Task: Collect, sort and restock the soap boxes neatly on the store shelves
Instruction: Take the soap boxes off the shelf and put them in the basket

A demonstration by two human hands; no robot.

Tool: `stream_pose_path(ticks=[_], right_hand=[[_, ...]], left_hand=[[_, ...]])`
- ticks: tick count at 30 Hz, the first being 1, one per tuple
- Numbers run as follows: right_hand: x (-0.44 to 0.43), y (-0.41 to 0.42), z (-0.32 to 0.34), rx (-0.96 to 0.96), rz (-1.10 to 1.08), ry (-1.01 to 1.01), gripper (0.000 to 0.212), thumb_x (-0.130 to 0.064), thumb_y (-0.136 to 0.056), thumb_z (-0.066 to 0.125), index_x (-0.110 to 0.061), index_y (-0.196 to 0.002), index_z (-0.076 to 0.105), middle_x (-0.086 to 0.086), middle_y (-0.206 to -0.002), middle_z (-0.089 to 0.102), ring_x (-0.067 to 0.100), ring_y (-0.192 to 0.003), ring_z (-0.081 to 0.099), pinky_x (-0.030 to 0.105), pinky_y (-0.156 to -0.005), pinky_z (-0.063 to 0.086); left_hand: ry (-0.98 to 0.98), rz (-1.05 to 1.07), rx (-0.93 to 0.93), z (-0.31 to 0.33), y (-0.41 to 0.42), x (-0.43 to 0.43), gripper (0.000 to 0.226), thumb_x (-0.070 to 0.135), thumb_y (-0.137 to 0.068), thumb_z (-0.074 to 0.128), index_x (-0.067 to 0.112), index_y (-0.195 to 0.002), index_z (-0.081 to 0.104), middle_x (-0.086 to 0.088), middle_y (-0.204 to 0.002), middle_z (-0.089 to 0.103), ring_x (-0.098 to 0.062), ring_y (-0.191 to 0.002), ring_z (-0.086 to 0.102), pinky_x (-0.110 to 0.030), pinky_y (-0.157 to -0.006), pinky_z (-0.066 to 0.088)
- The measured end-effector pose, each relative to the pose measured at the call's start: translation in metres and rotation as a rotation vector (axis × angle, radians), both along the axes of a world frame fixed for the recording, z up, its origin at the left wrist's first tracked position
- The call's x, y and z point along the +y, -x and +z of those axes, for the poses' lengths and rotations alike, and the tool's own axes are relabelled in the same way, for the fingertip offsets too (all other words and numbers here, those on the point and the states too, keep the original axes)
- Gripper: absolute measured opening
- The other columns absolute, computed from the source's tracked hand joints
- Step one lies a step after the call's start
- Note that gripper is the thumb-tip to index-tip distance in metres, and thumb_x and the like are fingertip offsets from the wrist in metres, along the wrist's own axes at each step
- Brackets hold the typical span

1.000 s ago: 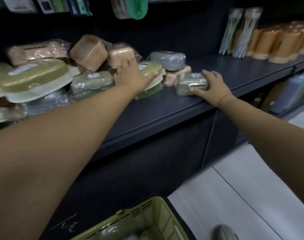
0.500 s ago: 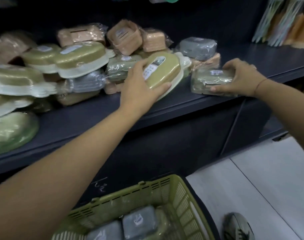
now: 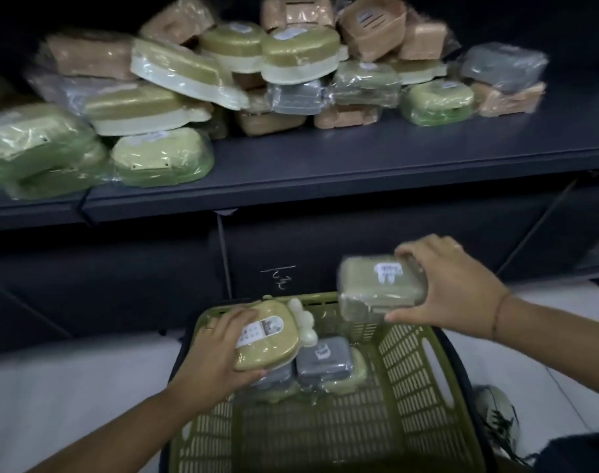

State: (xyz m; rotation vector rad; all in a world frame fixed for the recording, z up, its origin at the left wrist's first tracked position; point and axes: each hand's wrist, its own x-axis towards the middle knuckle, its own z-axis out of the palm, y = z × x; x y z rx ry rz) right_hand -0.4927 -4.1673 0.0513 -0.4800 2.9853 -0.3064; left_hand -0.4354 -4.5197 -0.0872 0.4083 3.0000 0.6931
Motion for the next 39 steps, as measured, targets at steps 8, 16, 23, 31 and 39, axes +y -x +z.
stream_pose_path(ticks=[8,16,23,31,39], right_hand=[[-0.034,-0.003,-0.142,-0.295,-0.127,-0.088,0.1,-0.075,-0.063,0.068,-0.025,-0.142,0.032,0.0,-0.133,0.037,0.023,-0.127,0.033,0.034,-0.108,0.034],[-0.076,-0.017,-0.221,-0.329,-0.291,0.134,0.081,-0.039,-0.078,0.077,-0.025,-0.145,0.035,0.006,-0.146,0.023,0.026,-0.133,0.035,0.036,-0.114,0.028],[-0.061,-0.025,-0.252,-0.573,-0.538,0.789,0.11,-0.033,-0.067,0.084,-0.037,-0.152,0.014,-0.002,-0.135,0.049,0.02,-0.126,0.049,0.047,-0.106,0.043],[-0.071,-0.018,-0.254,-0.552,-0.562,0.724,0.097,-0.049,-0.08,0.069,-0.035,-0.152,0.006,0.002,-0.133,0.051,0.023,-0.119,0.053,0.043,-0.105,0.043],[-0.058,0.008,-0.169,-0.575,-0.278,0.199,0.089,-0.062,-0.09,0.049,-0.021,-0.155,0.005,0.011,-0.161,0.006,0.031,-0.144,0.026,0.039,-0.116,0.029]], left_hand=[[0.288,0.079,-0.105,-0.096,-0.006,-0.001,0.1,0.052,-0.078,0.073,0.026,-0.154,0.015,-0.003,-0.155,0.031,-0.032,-0.139,0.035,-0.046,-0.113,0.028],[0.421,0.093,-0.113,-0.12,-0.007,0.005,0.088,0.033,-0.047,0.096,0.015,-0.127,0.064,-0.01,-0.129,0.062,-0.034,-0.117,0.06,-0.045,-0.092,0.052],[0.335,0.114,-0.168,-0.135,-0.006,0.003,0.085,0.022,-0.078,0.079,0.018,-0.15,0.035,-0.01,-0.155,0.036,-0.034,-0.143,0.032,-0.041,-0.115,0.023],[0.289,0.093,-0.219,-0.122,-0.008,0.006,0.074,0.033,-0.1,0.048,0.021,-0.156,0.001,-0.003,-0.164,-0.006,-0.025,-0.15,-0.01,-0.035,-0.118,-0.01],[0.249,-0.003,-0.212,-0.04,0.013,0.028,0.08,0.036,-0.097,0.051,0.018,-0.156,0.001,0.001,-0.163,0.005,-0.018,-0.15,0.005,-0.032,-0.12,-0.001]])
